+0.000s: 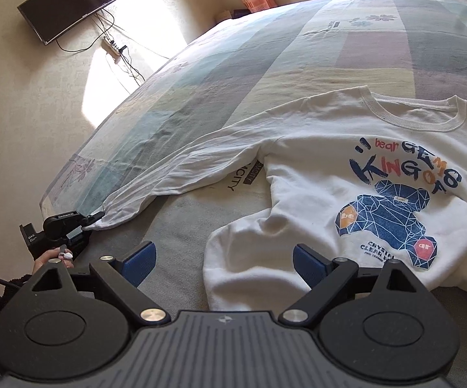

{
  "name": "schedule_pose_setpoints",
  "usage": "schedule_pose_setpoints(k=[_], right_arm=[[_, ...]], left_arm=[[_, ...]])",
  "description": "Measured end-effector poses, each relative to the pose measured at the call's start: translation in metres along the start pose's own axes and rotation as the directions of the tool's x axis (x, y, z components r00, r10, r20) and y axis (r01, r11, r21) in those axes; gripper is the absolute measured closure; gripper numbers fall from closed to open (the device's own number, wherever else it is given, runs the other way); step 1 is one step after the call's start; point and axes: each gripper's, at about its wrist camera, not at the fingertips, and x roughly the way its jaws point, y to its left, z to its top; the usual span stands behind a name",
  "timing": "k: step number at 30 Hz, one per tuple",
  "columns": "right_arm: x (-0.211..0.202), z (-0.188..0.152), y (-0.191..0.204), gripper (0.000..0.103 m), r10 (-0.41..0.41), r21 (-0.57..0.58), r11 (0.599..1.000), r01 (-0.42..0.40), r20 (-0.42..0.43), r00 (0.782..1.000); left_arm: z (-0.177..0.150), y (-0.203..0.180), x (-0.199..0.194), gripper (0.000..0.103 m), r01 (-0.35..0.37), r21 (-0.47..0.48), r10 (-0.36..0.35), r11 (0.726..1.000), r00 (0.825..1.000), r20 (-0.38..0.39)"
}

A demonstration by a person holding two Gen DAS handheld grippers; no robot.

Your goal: Fold clothes

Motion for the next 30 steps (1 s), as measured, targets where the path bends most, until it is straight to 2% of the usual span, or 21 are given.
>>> schedule_pose_setpoints(k=[3, 7, 11, 14, 18, 21, 23, 25, 27, 29, 30], right_arm=[[-0.003, -0.002, -0.003, 0.008, -0.023, 0.005, 1.000, 0.023, 0.002, 1.000], [-0.007, -0.002, -0.005, 0.008, -0.040, 0.013, 0.999, 0.040, 0.017, 0.999], [-0.008, 0.000, -0.006, 0.008, -0.058, 0.012, 0.998, 0.058, 0.025, 0.998], [-0.008, 0.002, -0.005, 0.008, -0.074, 0.014, 0.997, 0.074, 0.029, 0.997], [-0.010, 0.002, -0.004, 0.008, -0.084, 0.018, 0.996, 0.084, 0.036, 0.996], [-0.007, 0.003, -0.007, 0.008, -0.096, 0.027, 0.995, 0.095, 0.030, 0.995], [-0.005, 0.005, -0.009, 0.008, -0.099, 0.031, 0.995, 0.098, 0.024, 0.995], [-0.003, 0.007, -0.008, 0.008, -0.101, 0.023, 0.995, 0.100, 0.022, 0.995], [-0.003, 0.007, -0.006, 0.008, -0.093, 0.013, 0.996, 0.093, 0.022, 0.995], [-0.003, 0.008, -0.006, 0.008, -0.092, 0.010, 0.996, 0.092, 0.024, 0.995], [-0.002, 0.009, -0.005, 0.008, -0.097, 0.011, 0.995, 0.096, 0.026, 0.995]], left_arm=[[0.016, -0.020, 0.003, 0.098, -0.026, 0.086, 0.026, 0.996, 1.000, 0.007], [0.040, -0.040, 0.003, 0.098, -0.014, 0.177, 0.008, 0.984, 0.999, 0.031], [0.053, -0.055, 0.010, 0.098, -0.015, 0.257, 0.013, 0.966, 1.000, 0.011], [0.049, -0.052, 0.005, 0.098, -0.029, 0.252, 0.029, 0.967, 1.000, 0.003], [0.038, -0.037, -0.001, 0.098, -0.043, 0.202, 0.042, 0.978, 0.999, 0.009], [0.038, -0.026, 0.005, 0.093, -0.119, 0.194, 0.122, 0.974, 0.992, -0.008], [0.044, -0.026, 0.000, 0.093, -0.162, 0.196, 0.156, 0.967, 0.987, 0.050], [0.050, -0.038, -0.008, 0.092, -0.255, 0.234, 0.229, 0.938, 0.964, 0.132], [0.051, -0.061, -0.011, 0.091, -0.273, 0.316, 0.236, 0.909, 0.960, 0.152], [0.041, -0.086, -0.007, 0.081, -0.221, 0.399, 0.194, 0.890, 0.975, 0.108], [0.030, -0.105, 0.001, 0.068, -0.171, 0.464, 0.166, 0.869, 0.985, 0.053]])
